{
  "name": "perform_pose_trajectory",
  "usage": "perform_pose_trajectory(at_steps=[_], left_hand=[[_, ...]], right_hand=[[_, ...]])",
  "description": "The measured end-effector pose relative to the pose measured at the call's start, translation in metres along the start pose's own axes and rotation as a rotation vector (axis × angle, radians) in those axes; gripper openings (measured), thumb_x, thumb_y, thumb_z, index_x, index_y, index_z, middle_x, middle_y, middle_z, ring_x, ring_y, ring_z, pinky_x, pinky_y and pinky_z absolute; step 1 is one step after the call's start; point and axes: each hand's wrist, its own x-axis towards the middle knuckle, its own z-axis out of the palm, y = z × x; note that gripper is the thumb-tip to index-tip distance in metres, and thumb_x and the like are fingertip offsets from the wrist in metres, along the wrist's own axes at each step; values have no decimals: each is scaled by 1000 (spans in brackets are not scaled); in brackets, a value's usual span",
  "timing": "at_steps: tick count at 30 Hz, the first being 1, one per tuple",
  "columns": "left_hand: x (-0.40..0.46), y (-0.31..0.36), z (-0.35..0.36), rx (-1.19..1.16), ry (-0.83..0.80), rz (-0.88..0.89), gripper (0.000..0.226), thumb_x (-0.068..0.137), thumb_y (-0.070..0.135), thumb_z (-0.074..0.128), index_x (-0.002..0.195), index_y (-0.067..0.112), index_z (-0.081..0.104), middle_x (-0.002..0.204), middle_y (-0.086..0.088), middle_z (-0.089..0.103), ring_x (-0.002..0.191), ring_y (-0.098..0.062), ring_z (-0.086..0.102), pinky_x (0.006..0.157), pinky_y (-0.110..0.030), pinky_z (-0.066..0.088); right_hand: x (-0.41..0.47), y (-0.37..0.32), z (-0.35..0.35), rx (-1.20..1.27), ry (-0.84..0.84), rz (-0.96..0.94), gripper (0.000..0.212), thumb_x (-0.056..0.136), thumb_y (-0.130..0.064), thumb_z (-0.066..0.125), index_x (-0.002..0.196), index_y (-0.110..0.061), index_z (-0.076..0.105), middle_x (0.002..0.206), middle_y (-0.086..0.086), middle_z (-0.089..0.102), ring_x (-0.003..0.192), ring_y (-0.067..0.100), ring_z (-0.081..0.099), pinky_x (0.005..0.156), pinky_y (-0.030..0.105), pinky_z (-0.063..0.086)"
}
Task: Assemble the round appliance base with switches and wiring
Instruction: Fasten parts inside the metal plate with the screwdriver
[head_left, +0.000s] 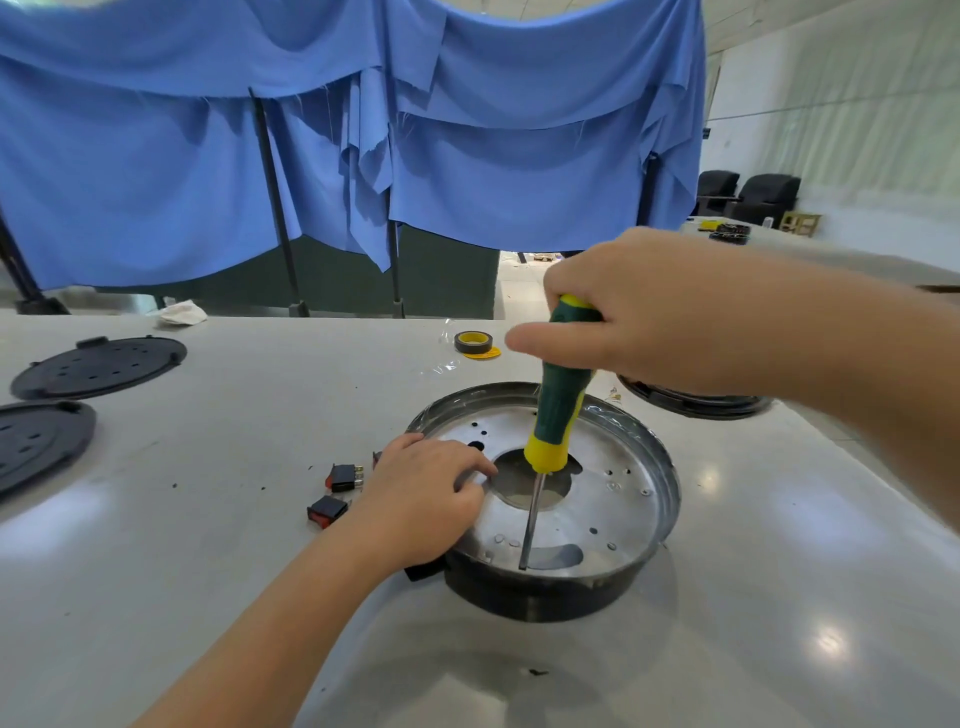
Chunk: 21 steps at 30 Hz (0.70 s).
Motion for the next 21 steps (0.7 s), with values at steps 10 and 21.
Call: perform_pose_trajectory(at_steps=[10, 21], left_hand=[[-1, 1, -1, -6, 14, 0, 34, 92, 23, 44, 115, 40, 61, 123, 18, 61, 114, -4, 50, 112, -30, 16], [-2, 3, -2, 11, 10, -23, 35, 93, 23, 44, 119, 40, 60, 127, 14, 60, 115, -7, 49, 104, -28, 22]], right_hand=[[-8, 8, 8, 557, -152, 10, 22, 92, -47, 35, 108, -41, 48, 99, -3, 64, 86, 24, 63, 78, 45, 54], [3, -6, 12, -321, 187, 131, 58, 91, -59, 20, 61, -14, 43, 52, 1, 38, 45, 15, 35, 45, 26, 20]])
